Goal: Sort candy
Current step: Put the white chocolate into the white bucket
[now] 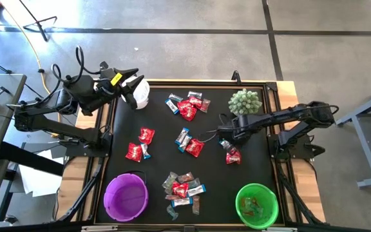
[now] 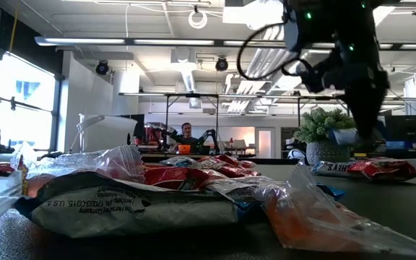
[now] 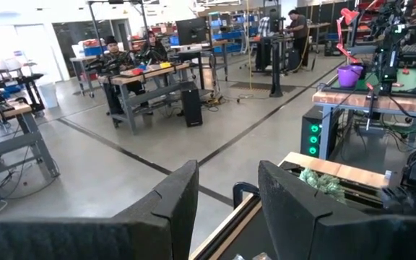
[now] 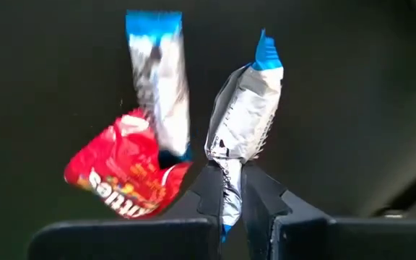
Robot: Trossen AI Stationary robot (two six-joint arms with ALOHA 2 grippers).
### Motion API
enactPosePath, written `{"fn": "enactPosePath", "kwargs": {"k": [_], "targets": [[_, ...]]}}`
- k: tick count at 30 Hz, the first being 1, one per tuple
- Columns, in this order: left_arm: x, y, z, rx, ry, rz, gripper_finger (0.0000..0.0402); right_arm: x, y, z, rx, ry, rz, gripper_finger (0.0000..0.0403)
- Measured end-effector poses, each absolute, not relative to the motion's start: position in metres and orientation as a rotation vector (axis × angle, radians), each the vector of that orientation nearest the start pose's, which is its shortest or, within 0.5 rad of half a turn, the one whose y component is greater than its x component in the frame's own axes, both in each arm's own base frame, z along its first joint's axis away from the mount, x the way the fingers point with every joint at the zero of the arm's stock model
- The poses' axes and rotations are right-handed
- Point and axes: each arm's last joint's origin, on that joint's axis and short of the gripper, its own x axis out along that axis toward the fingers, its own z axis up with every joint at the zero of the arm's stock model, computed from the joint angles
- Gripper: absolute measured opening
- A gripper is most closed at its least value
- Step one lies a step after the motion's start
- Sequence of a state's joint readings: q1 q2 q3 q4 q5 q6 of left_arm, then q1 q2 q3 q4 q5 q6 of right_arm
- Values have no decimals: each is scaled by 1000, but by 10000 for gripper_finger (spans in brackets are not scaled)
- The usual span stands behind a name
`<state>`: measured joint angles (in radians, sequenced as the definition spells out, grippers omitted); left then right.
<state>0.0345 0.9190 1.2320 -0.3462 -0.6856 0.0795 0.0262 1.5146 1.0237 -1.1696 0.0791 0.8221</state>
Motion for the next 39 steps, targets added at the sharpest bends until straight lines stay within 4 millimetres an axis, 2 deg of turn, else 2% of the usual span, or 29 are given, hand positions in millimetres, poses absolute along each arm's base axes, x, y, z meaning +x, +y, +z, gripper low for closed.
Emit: {"fn": "enactPosePath", "kwargs": {"k": [3,7,13,18,21,25,30,34,39], "targets": [[169,23,441,90,72,681,131,249,-4,234,459,1453,-763,15],[181,23,436,92,100,642,131,264,-18,274,364,1269,-826,14],[205,24,427,138,142,645,131,283,-40,345,262,925,-890,14],[215,30,430,152,90,671,131,292,-43,406,214,654,-816,14],[217,34,435,133,33,697,131,295,-40,434,192,518,-755,14],[217,41,440,88,-40,711,131,302,-34,453,174,372,-668,14],[225,46,442,64,-105,630,131,313,-25,467,111,193,-595,14],[238,50,440,51,-140,552,131,319,-22,471,78,110,-571,14],[256,54,436,12,-197,538,131,323,-23,469,97,92,-573,14]]}}
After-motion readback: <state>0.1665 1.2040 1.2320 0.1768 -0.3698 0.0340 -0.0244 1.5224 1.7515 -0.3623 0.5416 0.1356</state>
